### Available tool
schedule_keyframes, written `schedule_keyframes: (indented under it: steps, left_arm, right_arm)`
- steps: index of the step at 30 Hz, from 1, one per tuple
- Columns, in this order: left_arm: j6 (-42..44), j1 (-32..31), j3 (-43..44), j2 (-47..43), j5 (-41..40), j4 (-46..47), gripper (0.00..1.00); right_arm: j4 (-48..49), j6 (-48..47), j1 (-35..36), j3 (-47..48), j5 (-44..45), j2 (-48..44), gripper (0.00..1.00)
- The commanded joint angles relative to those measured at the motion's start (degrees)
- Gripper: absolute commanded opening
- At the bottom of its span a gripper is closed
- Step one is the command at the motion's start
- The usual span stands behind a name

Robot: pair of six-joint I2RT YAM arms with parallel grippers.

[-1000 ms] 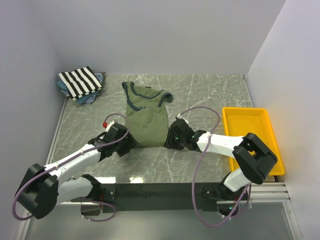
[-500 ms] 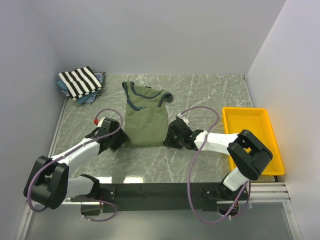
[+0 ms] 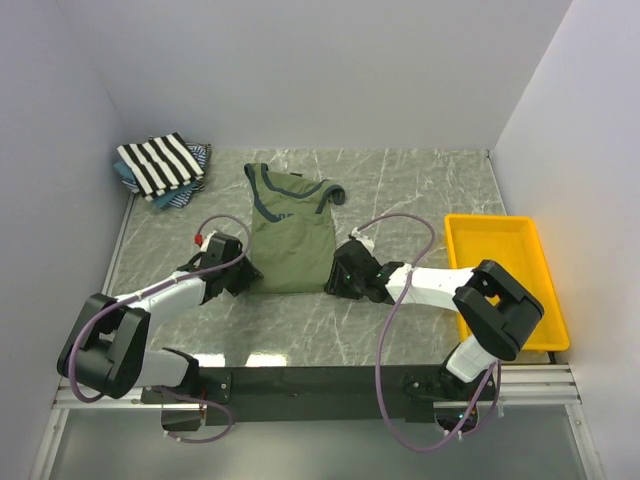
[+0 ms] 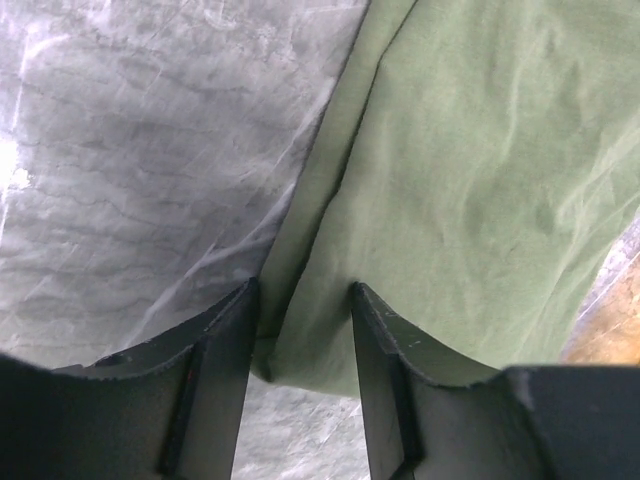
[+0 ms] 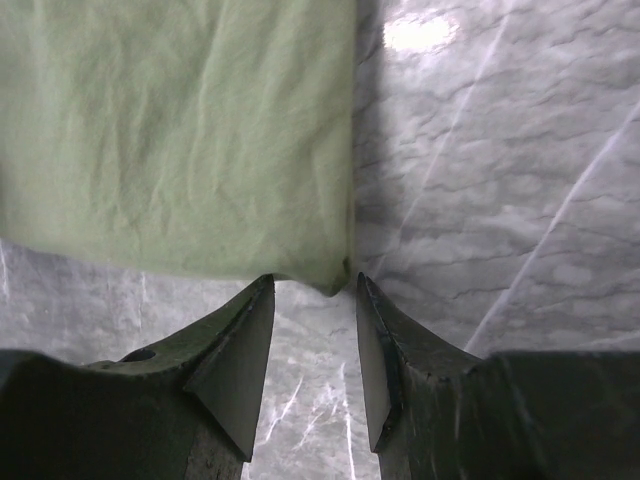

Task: Fold and stack the tank tops
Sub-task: Fold the tank top

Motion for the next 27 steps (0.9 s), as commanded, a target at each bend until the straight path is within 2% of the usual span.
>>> schedule_keyframes:
  steps: [1, 6, 12, 13, 14, 21, 27]
  left_arm:
    - [2.0, 0.0, -1.2, 2.2, 0.3, -2.9, 0.49]
    - [2.3, -0.1, -1.7, 1.8, 1.2, -3.7, 0.50]
    - [2.3, -0.1, -2.7, -1.6, 1.1, -6.2, 0.58]
    - [2.1, -0.1, -2.8, -2.2, 1.1, -6.5, 0.62]
    - [2.0, -0.1, -3.0, -2.6, 1.2, -6.9, 0.76]
    - [1.3, -0.1, -3.8, -6.2, 2.1, -9.4, 0.74]
    - [1.3, -0.1, -3.4, -6.8, 2.0, -10.6, 0.66]
  right_arm:
    - [2.0, 0.1, 0.8, 0.8, 2.6, -2.4, 0.46]
    - [2.0, 0.4, 0.9, 0.1, 3.2, -3.3, 0.46]
    - [2.0, 0.6, 0.8, 1.0, 4.2, -2.4, 0.48]
    - [2.0, 0.7, 0.8, 1.3, 4.2, -2.0, 0.49]
    - [2.0, 0.7, 0.8, 1.4, 4.1, -1.8, 0.49]
    - [5.1, 1.4, 0.7, -0.7, 4.3, -3.7, 0.49]
    - [3.0, 0.4, 0.7, 1.8, 4.5, -3.0, 0.49]
